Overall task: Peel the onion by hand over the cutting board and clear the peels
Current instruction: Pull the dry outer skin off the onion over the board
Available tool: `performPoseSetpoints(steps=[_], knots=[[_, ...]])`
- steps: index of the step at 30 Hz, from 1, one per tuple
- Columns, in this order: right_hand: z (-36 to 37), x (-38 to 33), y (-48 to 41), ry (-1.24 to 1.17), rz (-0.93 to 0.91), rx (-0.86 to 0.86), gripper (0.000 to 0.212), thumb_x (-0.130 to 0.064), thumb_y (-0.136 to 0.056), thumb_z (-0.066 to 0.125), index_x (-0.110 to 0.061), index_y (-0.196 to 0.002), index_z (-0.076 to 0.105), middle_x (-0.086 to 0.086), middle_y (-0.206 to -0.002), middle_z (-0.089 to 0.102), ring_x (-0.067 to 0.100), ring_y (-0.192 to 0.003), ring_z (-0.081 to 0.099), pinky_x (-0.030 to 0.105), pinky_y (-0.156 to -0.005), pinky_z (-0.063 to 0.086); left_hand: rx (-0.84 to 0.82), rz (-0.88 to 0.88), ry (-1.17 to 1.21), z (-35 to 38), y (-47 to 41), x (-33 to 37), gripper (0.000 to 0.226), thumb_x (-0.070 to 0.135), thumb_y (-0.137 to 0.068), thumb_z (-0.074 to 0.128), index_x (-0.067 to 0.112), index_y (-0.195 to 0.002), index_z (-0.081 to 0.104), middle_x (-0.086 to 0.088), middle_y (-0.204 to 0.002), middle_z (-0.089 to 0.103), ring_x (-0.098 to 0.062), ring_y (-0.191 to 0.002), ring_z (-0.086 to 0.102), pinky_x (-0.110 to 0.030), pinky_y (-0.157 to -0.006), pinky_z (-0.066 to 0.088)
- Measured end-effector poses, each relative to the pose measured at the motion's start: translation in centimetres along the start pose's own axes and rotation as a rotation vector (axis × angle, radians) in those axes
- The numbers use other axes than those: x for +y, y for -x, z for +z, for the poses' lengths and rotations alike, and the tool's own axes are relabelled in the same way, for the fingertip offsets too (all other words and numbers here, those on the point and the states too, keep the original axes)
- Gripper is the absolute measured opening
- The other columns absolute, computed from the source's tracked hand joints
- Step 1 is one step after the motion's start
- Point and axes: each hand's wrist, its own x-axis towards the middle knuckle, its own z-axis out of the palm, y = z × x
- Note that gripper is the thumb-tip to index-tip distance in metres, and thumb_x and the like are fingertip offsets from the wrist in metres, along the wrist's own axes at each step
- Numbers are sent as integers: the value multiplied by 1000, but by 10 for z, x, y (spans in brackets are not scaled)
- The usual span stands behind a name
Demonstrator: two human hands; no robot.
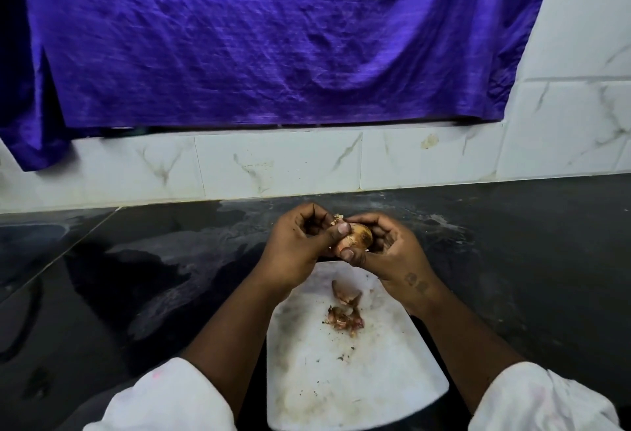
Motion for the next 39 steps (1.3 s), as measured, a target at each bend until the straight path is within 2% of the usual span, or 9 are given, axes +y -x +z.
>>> performPoseSetpoints(steps=[5,11,14,18,24,26,32,36,39], knots=[[1,-1,1,-1,0,3,55,-13,-64,93,-12,-113,69,14,-113,74,35,-109,70,59,-95,56,-22,-1,-45,-3,-2,-4,13,11,-99,68,1,-92,63,-14,-84,66,-18,-77,67,-29,-69,58],[-3,-4,2,1,5,69,57,-12,-64,93,-11,-115,67,16,-116,72,34,-112,69,56,-96,57,-17,2,-107,3,1,-2,18,16,-101,65,-1,-94,65,-2,-79,69,-1,-68,67,-19,-60,52],[-1,-4,2,106,-30,74,63,-14,-60,97,-15,-113,63,10,-110,73,27,-106,72,48,-90,61,34,-46,-121,1,-1,-5,24,33,-93,76,11,-96,67,-7,-86,72,-14,-79,70,-33,-66,57],[0,0,3,171,-37,41,67,-10,-58,98,-18,-112,59,9,-107,71,25,-99,73,43,-83,63,5,-61,-119,-1,0,-8,13,23,-91,80,15,-95,70,-14,-95,75,-34,-92,75,-50,-78,65],[-1,1,4,322,-94,47,66,-29,-61,98,-27,-113,57,6,-111,67,22,-100,71,49,-81,63,4,-50,-42,0,-1,-7,8,5,-95,72,-2,-96,70,-24,-95,74,-27,-84,76,-37,-75,64],[-1,0,4,376,-105,57,66,-34,-62,97,-29,-113,56,4,-112,66,21,-100,70,50,-79,62,9,-44,-67,0,-1,-8,5,4,-96,71,-1,-95,72,-21,-93,75,-27,-83,76,-38,-77,64],[2,-7,9,541,-175,121,62,-43,-60,96,-35,-105,55,-6,-108,62,11,-96,67,39,-74,61,57,-24,-324,2,-3,-12,14,17,-100,68,11,-88,72,-11,-84,75,-33,-82,75,-58,-78,64],[3,-6,9,541,-150,110,65,-44,-57,97,-37,-106,54,-7,-108,62,13,-97,67,41,-75,61,86,17,-511,4,-1,-11,13,22,-102,64,18,-90,68,-5,-78,74,-27,-73,73,-56,-69,62],[3,-4,7,404,-103,93,63,-37,-60,97,-36,-106,55,0,-108,65,21,-96,69,47,-76,62,85,24,-479,3,-1,-9,12,20,-103,62,16,-93,67,-7,-81,73,-28,-75,73,-50,-69,64]])
